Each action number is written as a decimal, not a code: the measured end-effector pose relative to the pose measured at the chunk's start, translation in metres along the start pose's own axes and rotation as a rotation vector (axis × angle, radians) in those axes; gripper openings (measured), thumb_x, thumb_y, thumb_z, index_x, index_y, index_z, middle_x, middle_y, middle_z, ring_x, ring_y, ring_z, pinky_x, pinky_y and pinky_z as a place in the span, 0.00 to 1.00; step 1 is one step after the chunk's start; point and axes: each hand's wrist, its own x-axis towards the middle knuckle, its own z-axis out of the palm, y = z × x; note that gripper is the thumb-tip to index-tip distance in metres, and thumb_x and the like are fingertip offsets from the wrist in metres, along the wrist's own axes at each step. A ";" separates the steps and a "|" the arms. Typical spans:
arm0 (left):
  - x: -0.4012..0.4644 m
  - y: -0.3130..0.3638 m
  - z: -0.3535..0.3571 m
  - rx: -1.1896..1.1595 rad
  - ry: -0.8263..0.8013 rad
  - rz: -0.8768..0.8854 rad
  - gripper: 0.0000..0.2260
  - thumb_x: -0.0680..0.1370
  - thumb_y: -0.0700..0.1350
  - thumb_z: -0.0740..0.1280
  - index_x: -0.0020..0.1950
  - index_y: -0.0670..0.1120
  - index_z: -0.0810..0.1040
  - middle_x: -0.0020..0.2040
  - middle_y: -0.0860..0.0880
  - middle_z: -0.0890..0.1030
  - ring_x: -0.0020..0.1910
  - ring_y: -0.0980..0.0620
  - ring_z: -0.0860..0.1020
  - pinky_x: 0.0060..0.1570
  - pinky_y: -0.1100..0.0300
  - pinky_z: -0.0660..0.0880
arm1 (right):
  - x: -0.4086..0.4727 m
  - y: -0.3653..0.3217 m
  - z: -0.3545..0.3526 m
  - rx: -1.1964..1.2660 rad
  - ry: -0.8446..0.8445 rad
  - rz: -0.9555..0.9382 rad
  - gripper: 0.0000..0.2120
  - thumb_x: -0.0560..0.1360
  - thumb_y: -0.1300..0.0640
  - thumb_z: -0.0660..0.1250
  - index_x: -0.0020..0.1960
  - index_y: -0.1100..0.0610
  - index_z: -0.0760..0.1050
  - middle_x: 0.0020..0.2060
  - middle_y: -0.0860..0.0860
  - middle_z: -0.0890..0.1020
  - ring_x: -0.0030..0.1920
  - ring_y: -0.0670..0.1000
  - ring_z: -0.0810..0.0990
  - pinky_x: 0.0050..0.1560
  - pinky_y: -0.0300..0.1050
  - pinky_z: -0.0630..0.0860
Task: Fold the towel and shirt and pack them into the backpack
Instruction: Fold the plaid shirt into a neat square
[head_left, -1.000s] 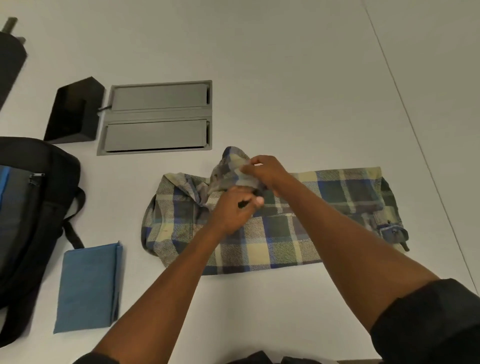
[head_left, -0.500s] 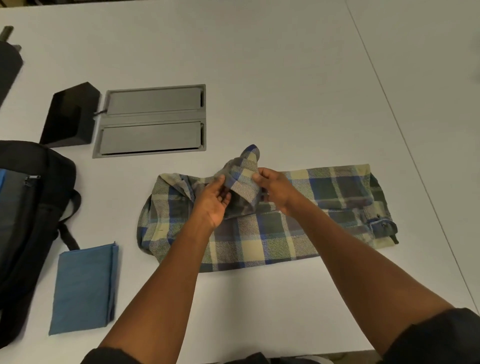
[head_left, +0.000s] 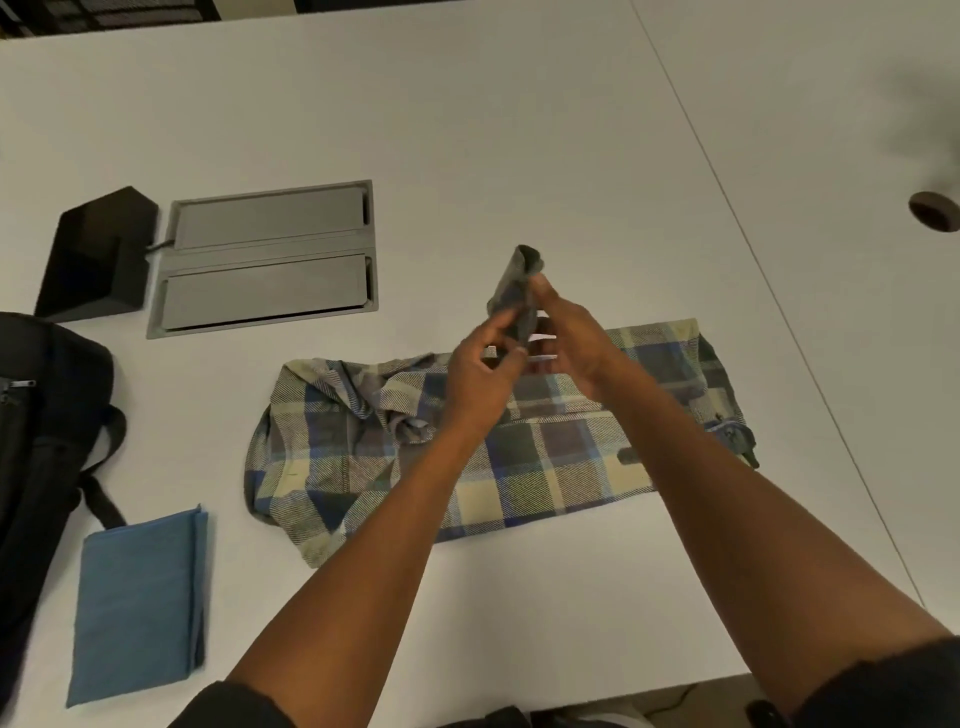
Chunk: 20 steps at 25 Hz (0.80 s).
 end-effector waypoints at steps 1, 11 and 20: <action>-0.001 0.000 0.007 0.066 -0.055 0.056 0.20 0.78 0.37 0.68 0.68 0.55 0.76 0.50 0.54 0.82 0.50 0.63 0.79 0.50 0.69 0.76 | -0.003 -0.003 -0.009 -0.043 0.004 0.008 0.31 0.71 0.31 0.64 0.60 0.55 0.79 0.50 0.57 0.85 0.48 0.56 0.86 0.45 0.51 0.83; -0.009 -0.058 0.007 0.833 -0.093 0.261 0.29 0.77 0.51 0.69 0.77 0.51 0.64 0.72 0.47 0.71 0.71 0.47 0.67 0.69 0.43 0.67 | -0.017 0.012 -0.106 -0.024 0.427 -0.114 0.06 0.81 0.60 0.63 0.56 0.55 0.77 0.46 0.51 0.83 0.48 0.53 0.83 0.36 0.40 0.79; -0.009 -0.122 -0.071 1.090 -0.050 -0.191 0.43 0.78 0.57 0.68 0.81 0.46 0.44 0.81 0.44 0.50 0.80 0.42 0.49 0.76 0.37 0.52 | -0.005 0.026 -0.165 0.181 0.636 -0.184 0.12 0.83 0.56 0.61 0.66 0.54 0.72 0.59 0.54 0.79 0.58 0.57 0.79 0.46 0.50 0.84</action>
